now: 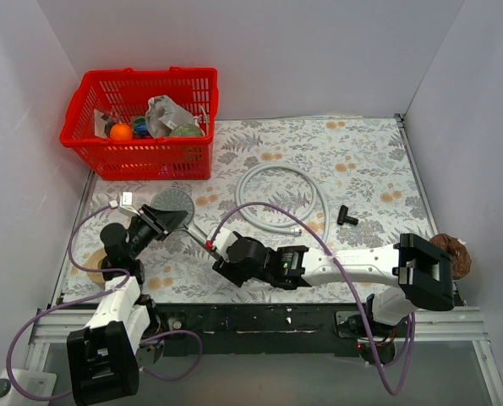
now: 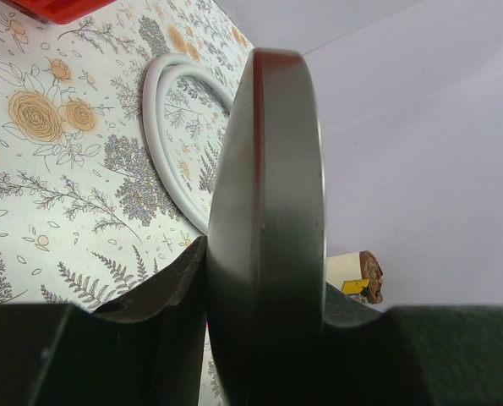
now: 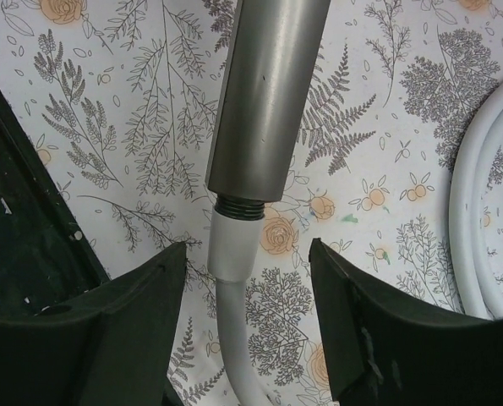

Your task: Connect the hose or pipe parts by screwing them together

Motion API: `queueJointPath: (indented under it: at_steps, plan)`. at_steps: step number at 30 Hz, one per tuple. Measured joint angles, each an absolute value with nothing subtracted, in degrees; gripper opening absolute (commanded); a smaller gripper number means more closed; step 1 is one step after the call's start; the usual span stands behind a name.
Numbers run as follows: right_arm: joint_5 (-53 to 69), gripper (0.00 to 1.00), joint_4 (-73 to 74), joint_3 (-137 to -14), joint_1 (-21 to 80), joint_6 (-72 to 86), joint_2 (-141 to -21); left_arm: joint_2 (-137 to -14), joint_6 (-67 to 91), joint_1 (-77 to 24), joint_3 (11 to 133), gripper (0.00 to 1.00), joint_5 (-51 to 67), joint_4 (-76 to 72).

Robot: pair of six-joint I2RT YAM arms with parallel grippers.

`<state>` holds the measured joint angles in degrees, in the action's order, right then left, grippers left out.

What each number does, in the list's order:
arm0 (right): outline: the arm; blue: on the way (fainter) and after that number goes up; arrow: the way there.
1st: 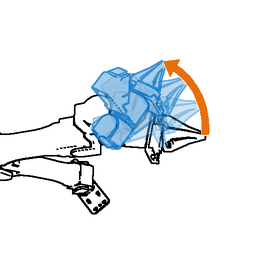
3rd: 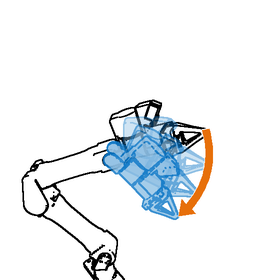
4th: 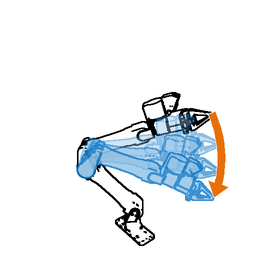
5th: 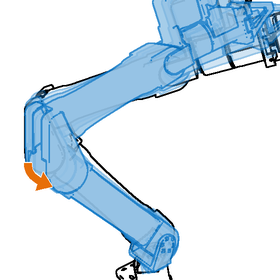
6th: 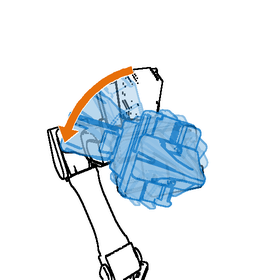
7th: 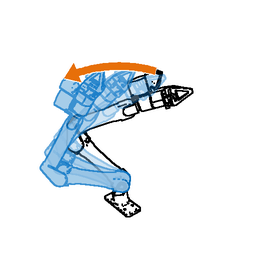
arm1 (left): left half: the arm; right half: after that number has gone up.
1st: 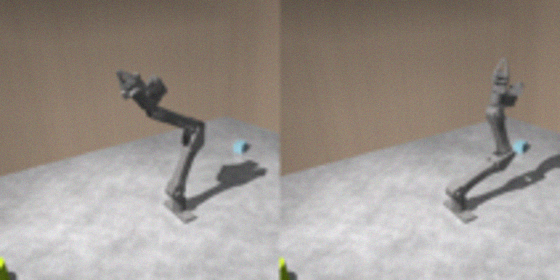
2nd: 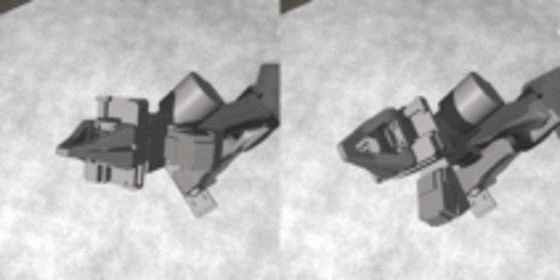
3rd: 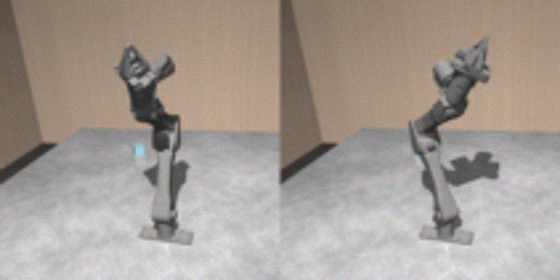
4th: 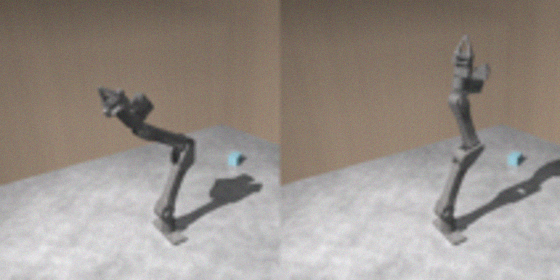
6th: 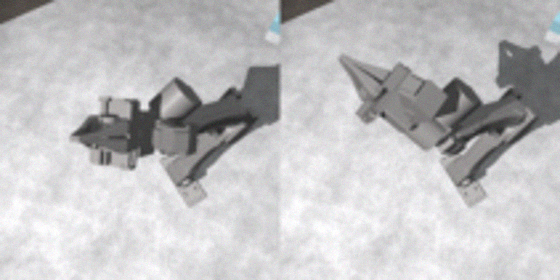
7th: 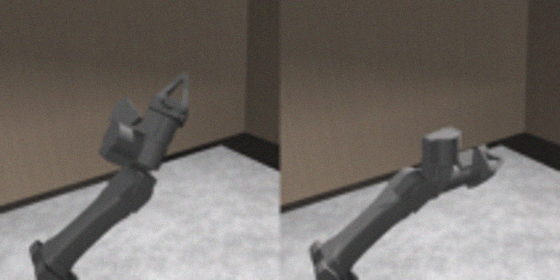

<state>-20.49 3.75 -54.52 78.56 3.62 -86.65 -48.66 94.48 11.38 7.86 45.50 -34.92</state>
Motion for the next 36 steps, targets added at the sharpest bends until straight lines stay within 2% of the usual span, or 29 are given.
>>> queueJointPath:
  at_steps: [5, 9, 16, 17, 20, 21, 26, 36]
  plan:
    - [-19.66, 0.54, 3.7, -55.77, 78.3, 4.25, -88.62, -48.62, 94.48, 11.38, 7.86, 0.0, 45.5, -34.74]
    - [-18.5, 0.39, 3.51, -56.03, 77.38, 4.8, -89.43, -48.62, 94.48, 11.38, 7.86, 0.0, 45.5, -34.7]
    - [-15.81, 0.28, 2.66, -56.16, 75.7, 6.74, -90.45, -48.6, 94.11, 11.4, 7.86, 0.0, 44.45, -34.7]
    - [-15.38, 0.25, 2.46, -56.16, 75.42, 6.9, -90.5, -48.58, 94.08, 11.42, 7.86, 0.0, 44.18, -34.7]
    - [-13.85, 0.05, 2.02, -56.16, 74.72, 7.22, -90.5, -48.58, 94.08, 11.46, 7.86, 0.0, 43.83, -34.72]
    - [-13.19, 0.01, 1.89, -56.16, 74.48, 7.33, -90.5, -48.58, 94.08, 11.51, 7.86, 0.0, 43.75, -34.72]
    - [-6.37, 0.01, -1.67, -54.59, 71.9, 8.12, -90.48, -48.56, 94.08, 11.73, 7.86, 0.0, 43.09, -34.89]
    - [21.19, 0.01, -21.74, -44.69, 59.99, 18.96, -89.82, -48.58, 95.29, 11.84, 7.86, 0.0, 43.68, -37.36]
